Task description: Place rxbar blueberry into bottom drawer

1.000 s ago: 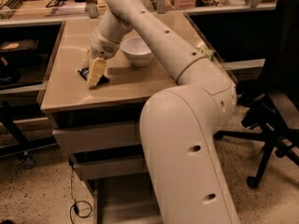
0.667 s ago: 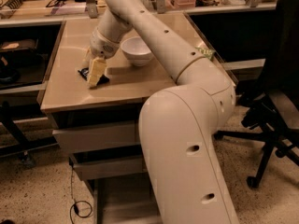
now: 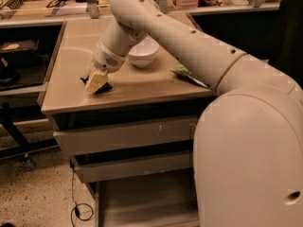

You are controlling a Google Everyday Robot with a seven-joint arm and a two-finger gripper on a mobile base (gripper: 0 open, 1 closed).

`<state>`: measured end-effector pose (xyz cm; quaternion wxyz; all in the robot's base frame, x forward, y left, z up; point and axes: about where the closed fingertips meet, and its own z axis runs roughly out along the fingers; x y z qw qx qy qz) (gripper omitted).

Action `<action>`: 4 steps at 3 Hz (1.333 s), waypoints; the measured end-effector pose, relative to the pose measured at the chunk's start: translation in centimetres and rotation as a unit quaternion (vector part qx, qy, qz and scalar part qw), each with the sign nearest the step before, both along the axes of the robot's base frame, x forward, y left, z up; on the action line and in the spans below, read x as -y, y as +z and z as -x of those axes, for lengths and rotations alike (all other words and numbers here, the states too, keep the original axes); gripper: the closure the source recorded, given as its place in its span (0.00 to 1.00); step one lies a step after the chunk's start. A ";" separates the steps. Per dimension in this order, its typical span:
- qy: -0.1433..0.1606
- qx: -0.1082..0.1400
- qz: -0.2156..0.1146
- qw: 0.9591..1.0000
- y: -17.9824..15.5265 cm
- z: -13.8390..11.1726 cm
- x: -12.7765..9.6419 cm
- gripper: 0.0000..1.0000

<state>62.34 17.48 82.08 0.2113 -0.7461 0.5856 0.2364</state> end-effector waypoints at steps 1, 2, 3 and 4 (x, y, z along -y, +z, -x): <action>0.000 0.000 0.001 1.000 0.3 0.0 0.0 1.00; -0.009 -0.011 0.001 1.000 0.4 2.1 0.1 1.00; -0.025 -0.023 -0.006 0.999 0.8 4.6 0.5 1.00; -0.028 -0.026 -0.004 0.999 0.6 5.4 0.4 1.00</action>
Offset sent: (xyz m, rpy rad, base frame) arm -0.0596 -0.0074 0.0109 0.0008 0.0604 -0.0599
